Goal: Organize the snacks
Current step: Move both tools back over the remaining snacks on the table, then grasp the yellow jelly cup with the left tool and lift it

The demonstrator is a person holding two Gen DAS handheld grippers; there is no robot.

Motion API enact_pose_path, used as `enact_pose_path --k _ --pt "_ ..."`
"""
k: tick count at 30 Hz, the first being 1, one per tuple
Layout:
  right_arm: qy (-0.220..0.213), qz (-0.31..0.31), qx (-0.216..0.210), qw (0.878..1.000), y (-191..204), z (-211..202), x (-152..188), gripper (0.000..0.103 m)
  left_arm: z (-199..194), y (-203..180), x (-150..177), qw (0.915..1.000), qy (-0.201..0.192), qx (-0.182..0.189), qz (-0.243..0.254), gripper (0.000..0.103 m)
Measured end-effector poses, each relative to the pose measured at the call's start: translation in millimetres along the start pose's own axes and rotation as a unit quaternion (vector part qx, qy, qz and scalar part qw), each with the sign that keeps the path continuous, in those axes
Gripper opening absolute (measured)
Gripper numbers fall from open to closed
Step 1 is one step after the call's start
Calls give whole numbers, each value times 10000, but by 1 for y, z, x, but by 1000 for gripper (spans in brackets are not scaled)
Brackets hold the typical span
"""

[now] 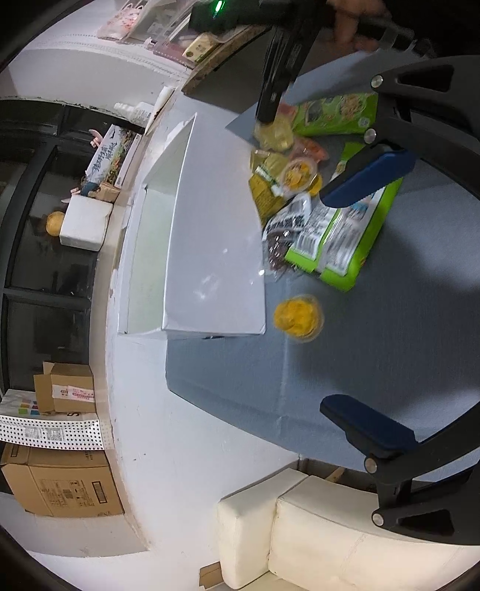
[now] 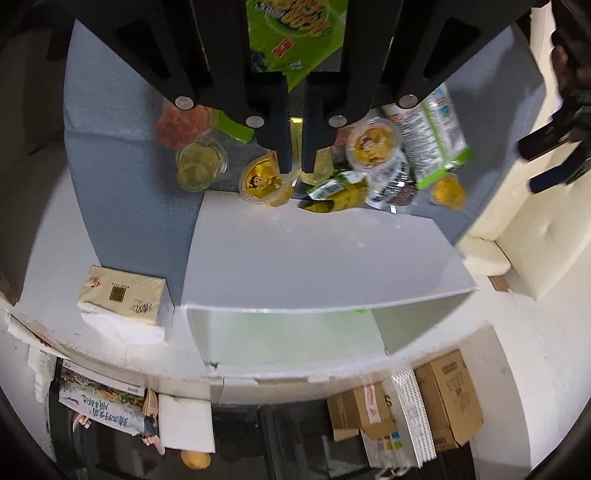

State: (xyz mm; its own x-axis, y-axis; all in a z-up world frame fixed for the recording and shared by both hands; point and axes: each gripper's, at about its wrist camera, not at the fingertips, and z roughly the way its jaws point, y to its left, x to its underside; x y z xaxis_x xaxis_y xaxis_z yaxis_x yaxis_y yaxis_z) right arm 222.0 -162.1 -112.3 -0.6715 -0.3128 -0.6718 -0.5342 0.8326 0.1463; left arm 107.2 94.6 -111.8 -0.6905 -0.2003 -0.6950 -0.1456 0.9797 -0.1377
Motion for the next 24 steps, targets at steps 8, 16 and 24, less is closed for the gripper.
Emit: enact_pose_path --k 8,16,24 --pt "-142 -36 -38 9999 5 -11 5 3 37 15 -14 9998 175 -117 -26 103" --pt "-280 -96 -122 9995 9 -26 3 3 66 19 -14 9993 354 -92 53 103" --pt "-330 -204 -278 9989 21 -38 3 3 100 26 -22 9980 583 61 -225 40"
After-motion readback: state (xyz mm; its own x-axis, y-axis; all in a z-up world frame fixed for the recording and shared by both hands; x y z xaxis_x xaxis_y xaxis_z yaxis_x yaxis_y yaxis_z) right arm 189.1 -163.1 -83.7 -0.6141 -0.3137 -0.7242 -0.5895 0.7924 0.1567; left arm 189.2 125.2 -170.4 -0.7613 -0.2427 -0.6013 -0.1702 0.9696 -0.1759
